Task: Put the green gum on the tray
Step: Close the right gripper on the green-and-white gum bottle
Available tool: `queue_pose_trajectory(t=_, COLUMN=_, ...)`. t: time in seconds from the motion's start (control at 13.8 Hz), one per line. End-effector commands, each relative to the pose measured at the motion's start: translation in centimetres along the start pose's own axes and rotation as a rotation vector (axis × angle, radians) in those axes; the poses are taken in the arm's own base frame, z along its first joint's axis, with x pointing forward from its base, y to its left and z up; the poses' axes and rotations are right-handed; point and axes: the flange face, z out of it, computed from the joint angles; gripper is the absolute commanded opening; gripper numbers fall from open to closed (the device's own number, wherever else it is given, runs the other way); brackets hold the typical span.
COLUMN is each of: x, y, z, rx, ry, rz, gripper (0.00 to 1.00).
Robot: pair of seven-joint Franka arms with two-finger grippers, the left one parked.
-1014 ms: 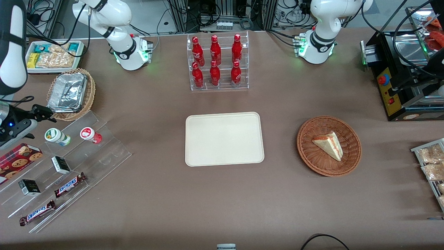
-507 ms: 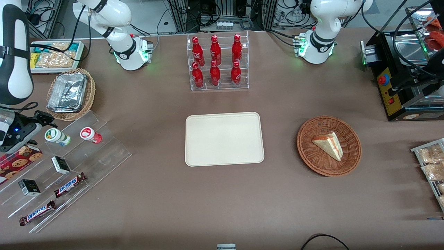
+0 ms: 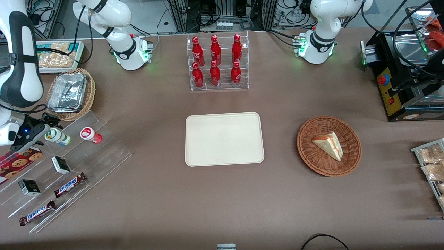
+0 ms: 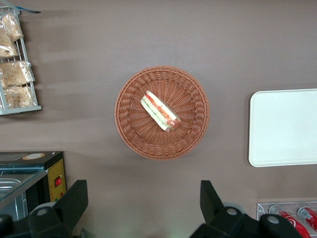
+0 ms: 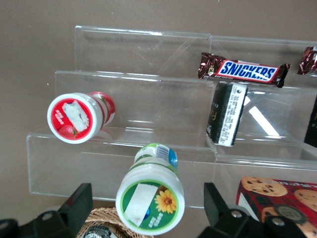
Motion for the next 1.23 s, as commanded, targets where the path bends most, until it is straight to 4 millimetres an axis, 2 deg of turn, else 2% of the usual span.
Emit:
queue_pose_trajectory(t=0.0, x=-1.0, y=-0.4, z=1.0, rx=-0.022, ry=0.010, rz=-0.010, gripper=1.00)
queue_pose_trajectory(t=0.07, x=-1.1, y=-0.4, z=1.3, rx=-0.027, ry=0.011, rz=-0.015, gripper=0.98)
queue_pose_trajectory(t=0.14, x=-1.2, y=-0.5, z=1.6, rx=-0.030, ry=0.012, rz=-0.022, gripper=0.92)
queue_pose_trajectory(t=0.22, x=-1.2, y=-0.6, z=1.7, rx=-0.030, ry=0.012, rz=-0.023, gripper=0.68)
queue_pose_trajectory(t=0.36, x=-1.2, y=-0.6, z=1.5, rx=-0.028, ry=0.012, rz=-0.025, gripper=0.11)
queue_pose_trajectory(t=0.43, x=-1.2, y=-0.7, z=1.4, rx=-0.027, ry=0.011, rz=-0.023, gripper=0.00)
queue_pose_trajectory(t=0.58, x=-0.9, y=-0.7, z=0.9, rx=-0.026, ry=0.011, rz=-0.014, gripper=0.00)
queue_pose_trajectory(t=0.87, x=0.6, y=-0.3, z=-2.6, rx=-0.017, ry=0.008, rz=0.008, gripper=0.00)
queue_pose_trajectory(t=1.16, x=4.1, y=-1.9, z=-5.4, rx=0.007, ry=-0.008, rz=0.034, gripper=0.00)
